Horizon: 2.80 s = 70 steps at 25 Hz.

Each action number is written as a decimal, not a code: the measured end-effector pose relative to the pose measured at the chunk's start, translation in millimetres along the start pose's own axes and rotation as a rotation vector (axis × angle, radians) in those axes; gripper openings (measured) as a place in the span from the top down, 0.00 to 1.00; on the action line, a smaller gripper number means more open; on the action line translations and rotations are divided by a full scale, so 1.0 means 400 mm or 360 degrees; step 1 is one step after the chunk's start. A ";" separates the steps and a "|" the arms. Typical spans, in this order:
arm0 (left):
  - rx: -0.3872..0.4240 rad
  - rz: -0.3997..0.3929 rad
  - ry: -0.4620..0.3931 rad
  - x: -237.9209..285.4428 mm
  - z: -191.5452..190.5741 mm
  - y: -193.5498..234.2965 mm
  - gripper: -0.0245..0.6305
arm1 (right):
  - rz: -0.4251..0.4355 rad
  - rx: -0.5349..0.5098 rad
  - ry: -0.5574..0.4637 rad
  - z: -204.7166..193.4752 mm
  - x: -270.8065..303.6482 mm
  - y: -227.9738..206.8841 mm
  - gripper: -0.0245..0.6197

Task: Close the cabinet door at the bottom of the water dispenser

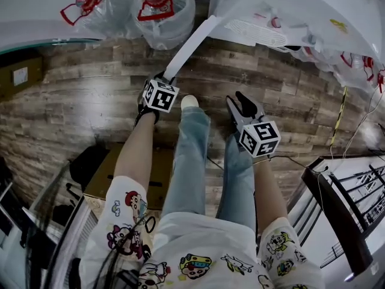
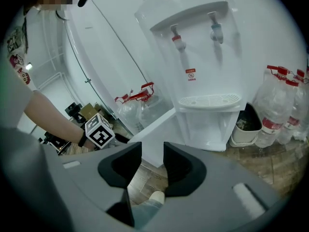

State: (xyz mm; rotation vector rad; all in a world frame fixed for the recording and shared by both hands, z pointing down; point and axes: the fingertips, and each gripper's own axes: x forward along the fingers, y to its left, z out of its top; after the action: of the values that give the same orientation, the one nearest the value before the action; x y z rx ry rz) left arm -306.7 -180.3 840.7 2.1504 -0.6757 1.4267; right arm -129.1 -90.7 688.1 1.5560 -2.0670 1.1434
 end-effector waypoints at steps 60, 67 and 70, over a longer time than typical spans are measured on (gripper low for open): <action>-0.0382 0.0018 0.0121 0.263 0.420 -0.740 0.66 | -0.0161 0.0399 -0.0153 -0.120 -0.458 -0.720 0.74; -0.0309 -0.0024 0.0126 0.292 0.478 -0.753 0.66 | -0.0192 0.0411 -0.0138 -0.122 -0.456 -0.745 0.74; -0.0232 -0.0026 0.0122 0.308 0.504 -0.758 0.66 | -0.0206 0.0428 -0.0147 -0.119 -0.451 -0.760 0.74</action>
State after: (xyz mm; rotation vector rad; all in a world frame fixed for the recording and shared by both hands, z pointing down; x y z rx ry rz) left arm 66.9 -90.4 850.8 1.9756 -0.7090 1.3987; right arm 202.4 36.3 722.9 1.8690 -1.8965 1.3692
